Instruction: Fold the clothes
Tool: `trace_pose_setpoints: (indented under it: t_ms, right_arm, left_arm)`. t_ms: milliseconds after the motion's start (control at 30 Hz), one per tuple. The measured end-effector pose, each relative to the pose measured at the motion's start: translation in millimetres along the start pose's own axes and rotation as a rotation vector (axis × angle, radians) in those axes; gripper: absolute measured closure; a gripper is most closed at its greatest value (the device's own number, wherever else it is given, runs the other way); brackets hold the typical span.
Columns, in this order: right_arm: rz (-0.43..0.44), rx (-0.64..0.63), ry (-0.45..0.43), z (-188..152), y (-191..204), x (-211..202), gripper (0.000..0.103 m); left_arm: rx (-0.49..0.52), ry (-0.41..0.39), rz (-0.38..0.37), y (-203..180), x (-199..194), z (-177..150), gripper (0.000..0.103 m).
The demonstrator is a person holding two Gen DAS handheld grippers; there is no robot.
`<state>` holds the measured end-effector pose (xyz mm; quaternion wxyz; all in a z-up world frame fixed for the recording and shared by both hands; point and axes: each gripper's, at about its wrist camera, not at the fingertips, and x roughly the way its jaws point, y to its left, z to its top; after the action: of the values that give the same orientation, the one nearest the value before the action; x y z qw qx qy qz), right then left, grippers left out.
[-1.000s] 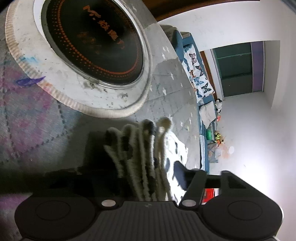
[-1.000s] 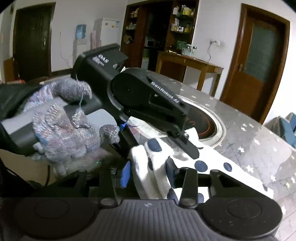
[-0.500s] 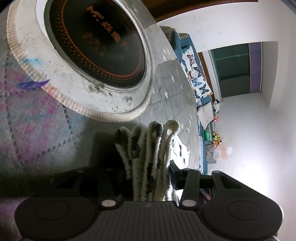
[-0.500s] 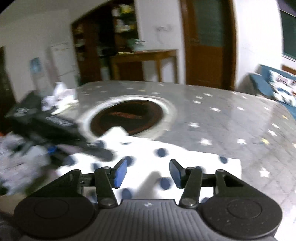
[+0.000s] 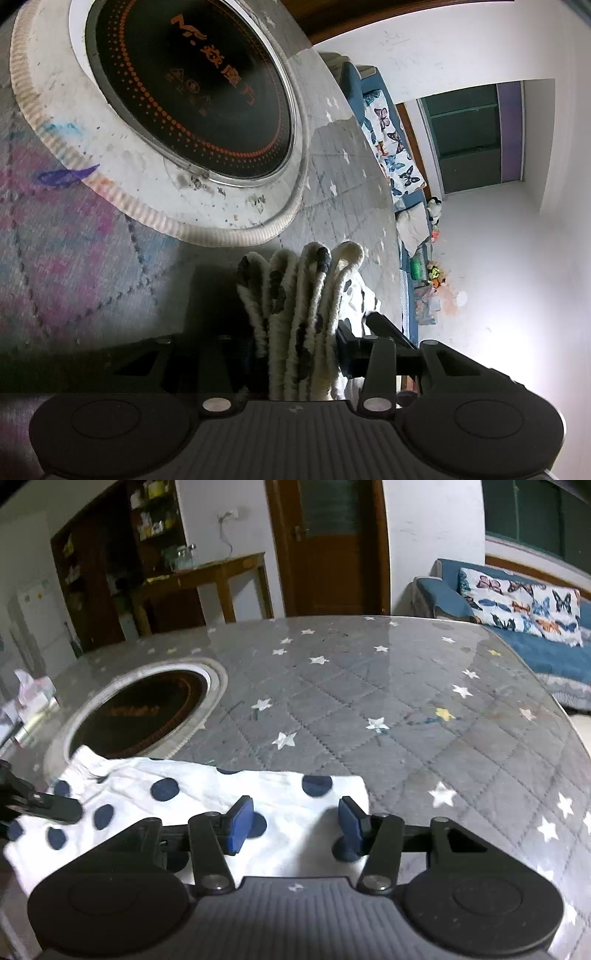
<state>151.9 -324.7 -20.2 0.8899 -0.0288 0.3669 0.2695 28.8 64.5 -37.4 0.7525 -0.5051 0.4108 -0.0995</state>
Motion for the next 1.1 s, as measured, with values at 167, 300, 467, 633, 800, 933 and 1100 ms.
trace_pose_setpoints:
  t_ms: [167, 300, 467, 633, 800, 933, 1100]
  right_arm:
    - [0.022, -0.034, -0.003, -22.3, 9.8, -33.6, 0.051]
    - [0.031, -0.069, -0.003, -49.6, 23.7, -57.3, 0.051]
    - [-0.037, -0.126, -0.005, -81.8, 38.9, -80.6, 0.051]
    - [-0.028, -0.045, -0.053, -71.6, 22.5, -91.2, 0.051]
    - [-0.046, 0.035, -0.057, -54.7, -4.6, -67.6, 0.051]
    - [-0.032, 0.089, -0.028, -49.8, -17.8, -42.9, 0.054]
    - [0.013, 0.116, -0.038, -51.8, -17.1, -35.5, 0.081]
  left_arm:
    - [0.002, 0.001, 0.004, -0.6, -0.1, 0.9, 0.059]
    - [0.005, 0.002, 0.008, -1.3, 0.0, 1.6, 0.059]
    - [0.018, 0.001, 0.020, -3.7, 0.6, 1.8, 0.059]
    - [0.032, -0.003, 0.037, -6.9, 1.8, 1.6, 0.059]
    - [0.047, -0.006, 0.055, -9.8, 2.7, 1.7, 0.059]
    - [0.069, -0.009, 0.075, -13.1, 2.5, 2.4, 0.059]
    - [0.125, -0.018, 0.115, -23.9, 4.2, 2.5, 0.060]
